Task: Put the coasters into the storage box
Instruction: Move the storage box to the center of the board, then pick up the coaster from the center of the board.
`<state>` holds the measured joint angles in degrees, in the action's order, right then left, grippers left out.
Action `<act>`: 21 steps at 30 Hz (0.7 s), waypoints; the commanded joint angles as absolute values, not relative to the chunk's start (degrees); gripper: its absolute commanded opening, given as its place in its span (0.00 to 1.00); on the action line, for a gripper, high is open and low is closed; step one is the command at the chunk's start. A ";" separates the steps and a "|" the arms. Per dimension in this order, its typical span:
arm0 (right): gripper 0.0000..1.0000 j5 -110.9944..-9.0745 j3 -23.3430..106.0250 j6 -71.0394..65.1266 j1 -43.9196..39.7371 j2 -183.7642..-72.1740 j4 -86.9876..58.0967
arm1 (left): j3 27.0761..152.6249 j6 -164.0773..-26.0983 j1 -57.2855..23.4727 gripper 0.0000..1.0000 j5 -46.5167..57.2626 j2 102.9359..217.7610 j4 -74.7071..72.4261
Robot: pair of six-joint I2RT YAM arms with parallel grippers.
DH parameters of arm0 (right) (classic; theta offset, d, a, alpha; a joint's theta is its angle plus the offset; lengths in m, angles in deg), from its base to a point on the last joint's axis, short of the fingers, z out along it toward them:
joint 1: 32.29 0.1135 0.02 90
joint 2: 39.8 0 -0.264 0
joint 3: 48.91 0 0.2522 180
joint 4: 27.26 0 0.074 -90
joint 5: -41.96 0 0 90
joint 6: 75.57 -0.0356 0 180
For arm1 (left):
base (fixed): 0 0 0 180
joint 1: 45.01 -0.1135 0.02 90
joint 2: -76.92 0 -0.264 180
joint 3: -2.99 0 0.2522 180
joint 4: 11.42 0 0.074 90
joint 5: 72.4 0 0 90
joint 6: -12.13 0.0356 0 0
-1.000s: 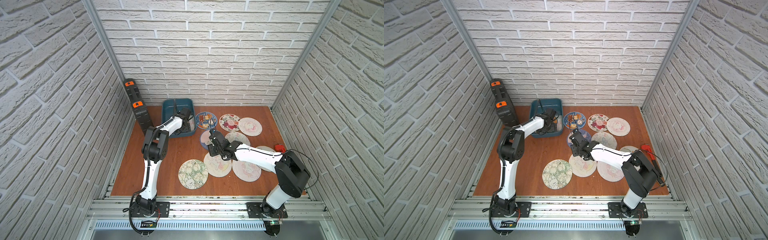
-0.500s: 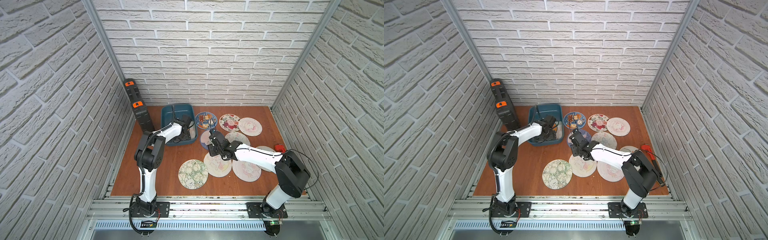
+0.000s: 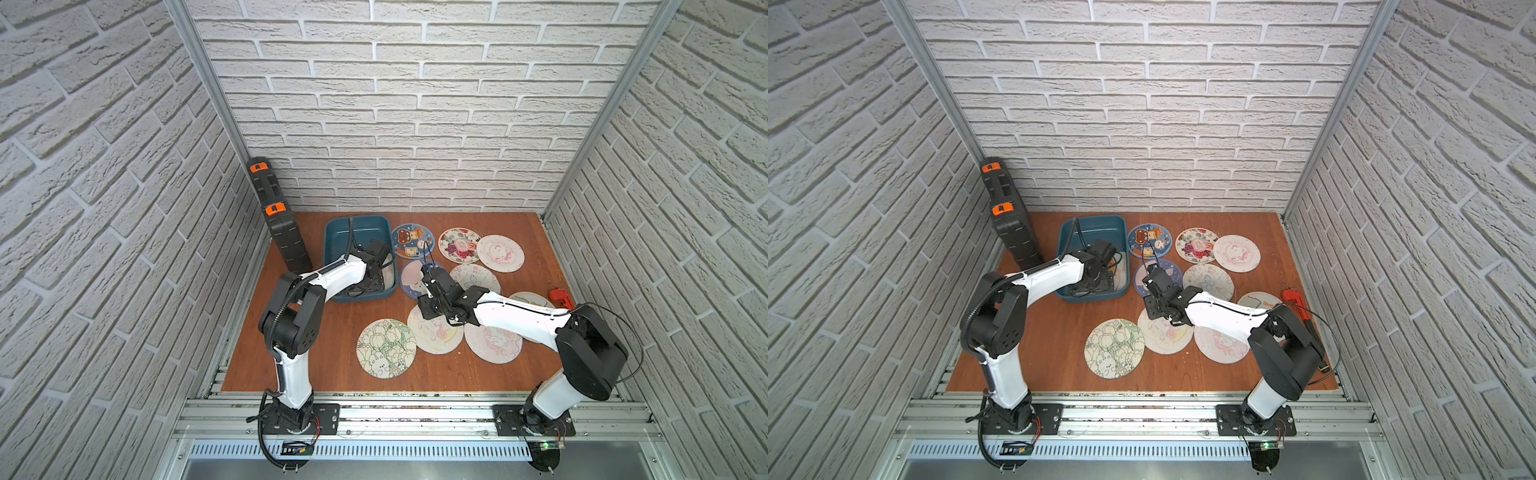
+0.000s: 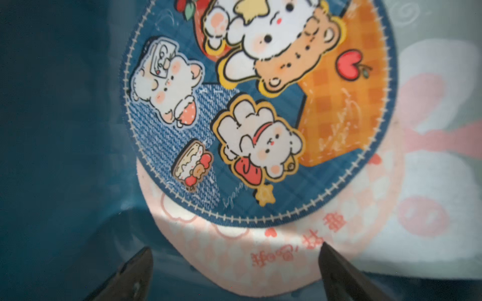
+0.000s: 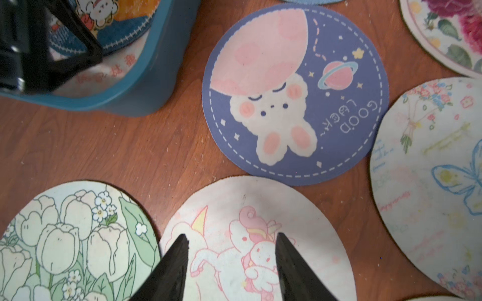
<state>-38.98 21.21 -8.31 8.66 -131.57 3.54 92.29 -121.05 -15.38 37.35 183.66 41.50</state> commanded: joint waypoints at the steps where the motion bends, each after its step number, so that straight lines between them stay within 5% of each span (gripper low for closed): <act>1: 0.54 -42.19 19.60 -9.02 9.34 -128.22 3.49 | 91.46 -120.79 -14.48 0.98 39.67 179.47 43.08; 10: 0.54 -51.03 14.72 -9.14 10.67 -125.29 2.21 | 86.12 -121.51 -7.48 0.98 42.06 165.23 44.18; 21: 0.54 -56.49 9.84 -12.53 11.74 -125.02 -0.93 | 69.16 -131.72 0.31 0.98 30.87 153.04 41.81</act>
<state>-54.21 10.80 -11.00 11.21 -126.48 1.82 71.86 -127.52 -1.43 34.95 155.68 42.44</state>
